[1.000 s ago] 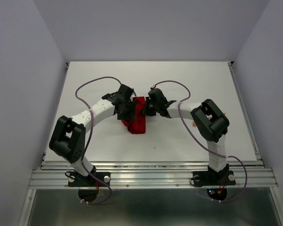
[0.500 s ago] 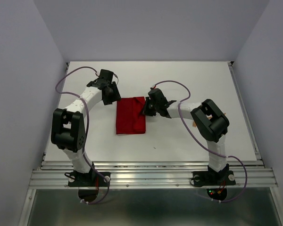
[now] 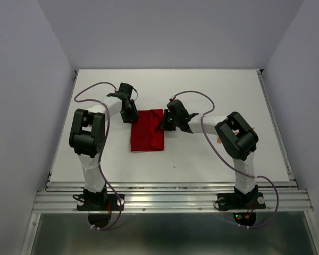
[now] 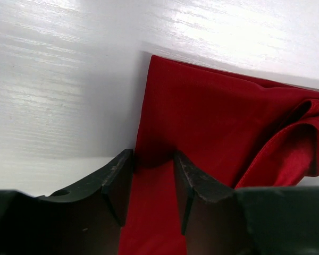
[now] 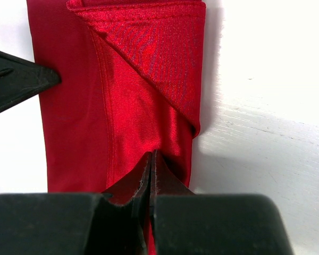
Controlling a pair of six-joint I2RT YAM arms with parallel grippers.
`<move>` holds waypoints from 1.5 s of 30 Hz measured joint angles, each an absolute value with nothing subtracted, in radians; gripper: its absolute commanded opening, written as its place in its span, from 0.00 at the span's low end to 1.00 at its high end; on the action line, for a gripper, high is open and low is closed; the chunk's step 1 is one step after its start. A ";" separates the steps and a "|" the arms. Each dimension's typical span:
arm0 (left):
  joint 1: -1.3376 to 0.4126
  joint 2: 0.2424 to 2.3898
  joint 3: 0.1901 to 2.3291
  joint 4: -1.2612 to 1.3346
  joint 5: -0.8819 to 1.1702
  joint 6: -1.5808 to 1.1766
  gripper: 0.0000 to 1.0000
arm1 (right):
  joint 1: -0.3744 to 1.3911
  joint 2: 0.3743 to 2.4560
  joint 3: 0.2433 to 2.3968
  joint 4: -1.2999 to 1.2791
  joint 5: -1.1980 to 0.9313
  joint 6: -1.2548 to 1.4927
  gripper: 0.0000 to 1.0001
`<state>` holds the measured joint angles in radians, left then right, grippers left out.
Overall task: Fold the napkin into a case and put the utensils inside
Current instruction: Stuff the top corner of the smaller-rectangle-folded napkin into the folded napkin.
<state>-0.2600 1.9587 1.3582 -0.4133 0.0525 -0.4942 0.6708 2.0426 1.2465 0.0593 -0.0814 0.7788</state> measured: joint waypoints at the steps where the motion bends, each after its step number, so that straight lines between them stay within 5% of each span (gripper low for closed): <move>1: -0.260 1.959 1.358 -0.410 0.053 -0.494 0.43 | 0.671 2.043 1.246 0.060 -0.081 0.779 0.01; 6: -0.260 1.967 1.358 -0.406 0.055 -0.490 0.24 | 0.671 2.043 1.246 0.060 -0.081 0.779 0.01; 9: -0.260 1.970 1.358 -0.402 0.068 -0.493 0.01 | 0.671 2.043 1.247 0.059 -0.081 0.779 0.01; 10: -0.261 1.970 1.358 -0.400 0.072 -0.491 0.00 | 0.671 2.043 1.247 0.060 -0.081 0.779 0.01; 45: -0.437 1.938 1.506 -0.453 0.076 -0.514 0.00 | 0.686 2.069 1.295 0.029 -0.078 0.786 0.01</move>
<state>-0.4374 1.9385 1.5063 -0.4526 0.0761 -0.5140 0.6857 2.0693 1.2949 0.0288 -0.0784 0.7860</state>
